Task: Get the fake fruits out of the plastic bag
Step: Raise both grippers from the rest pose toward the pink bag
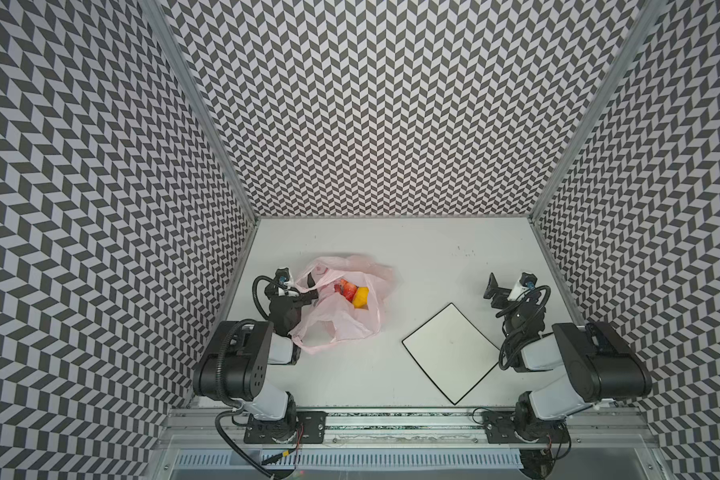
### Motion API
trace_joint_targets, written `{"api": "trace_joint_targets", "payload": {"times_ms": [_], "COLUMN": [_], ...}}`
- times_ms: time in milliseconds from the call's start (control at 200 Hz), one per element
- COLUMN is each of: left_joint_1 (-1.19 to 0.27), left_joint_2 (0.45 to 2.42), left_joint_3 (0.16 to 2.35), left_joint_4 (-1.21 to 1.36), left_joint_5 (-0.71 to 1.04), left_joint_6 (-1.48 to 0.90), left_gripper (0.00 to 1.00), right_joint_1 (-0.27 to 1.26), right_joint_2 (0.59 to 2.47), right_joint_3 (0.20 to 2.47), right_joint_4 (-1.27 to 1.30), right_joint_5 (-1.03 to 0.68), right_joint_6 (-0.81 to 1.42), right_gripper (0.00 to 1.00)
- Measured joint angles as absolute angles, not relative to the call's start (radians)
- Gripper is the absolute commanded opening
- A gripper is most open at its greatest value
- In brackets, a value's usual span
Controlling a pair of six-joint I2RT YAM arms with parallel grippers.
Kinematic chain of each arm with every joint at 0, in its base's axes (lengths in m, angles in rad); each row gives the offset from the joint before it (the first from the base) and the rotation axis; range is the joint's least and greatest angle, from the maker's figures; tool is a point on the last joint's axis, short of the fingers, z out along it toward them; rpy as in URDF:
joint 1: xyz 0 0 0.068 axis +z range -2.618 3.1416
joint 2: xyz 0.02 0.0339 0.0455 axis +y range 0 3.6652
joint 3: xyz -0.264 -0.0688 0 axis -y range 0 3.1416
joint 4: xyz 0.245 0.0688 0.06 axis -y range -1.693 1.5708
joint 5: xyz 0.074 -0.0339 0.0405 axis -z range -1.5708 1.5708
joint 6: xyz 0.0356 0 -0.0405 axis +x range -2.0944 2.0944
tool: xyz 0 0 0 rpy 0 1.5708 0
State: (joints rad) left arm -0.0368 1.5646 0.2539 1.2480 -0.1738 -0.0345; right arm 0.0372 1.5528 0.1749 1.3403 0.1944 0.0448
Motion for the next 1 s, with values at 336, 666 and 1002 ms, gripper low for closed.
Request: {"api": "trace_joint_targets", "payload": {"times_ms": [336, 666, 1002], "left_joint_1": [-0.037, -0.037, -0.035], "left_joint_2": [1.565, 1.565, 1.375], "left_joint_3": [0.253, 0.253, 0.190], "left_joint_4": [1.248, 1.248, 1.190], "left_joint_5": [-0.173, -0.174, -0.179], "left_joint_6": [-0.035, -0.035, -0.029], "left_gripper": [1.00, 1.00, 1.00], "right_joint_1": [0.037, 0.037, 0.039], "right_joint_2": [1.553, 1.553, 1.394], "right_joint_3": [0.175, 0.175, 0.189], "right_joint_4": [1.340, 1.340, 1.183], "right_joint_5": [0.194, 0.194, 0.150], "right_joint_6": [0.045, 0.045, 0.027], "right_gripper": [1.00, 0.99, 1.00]}}
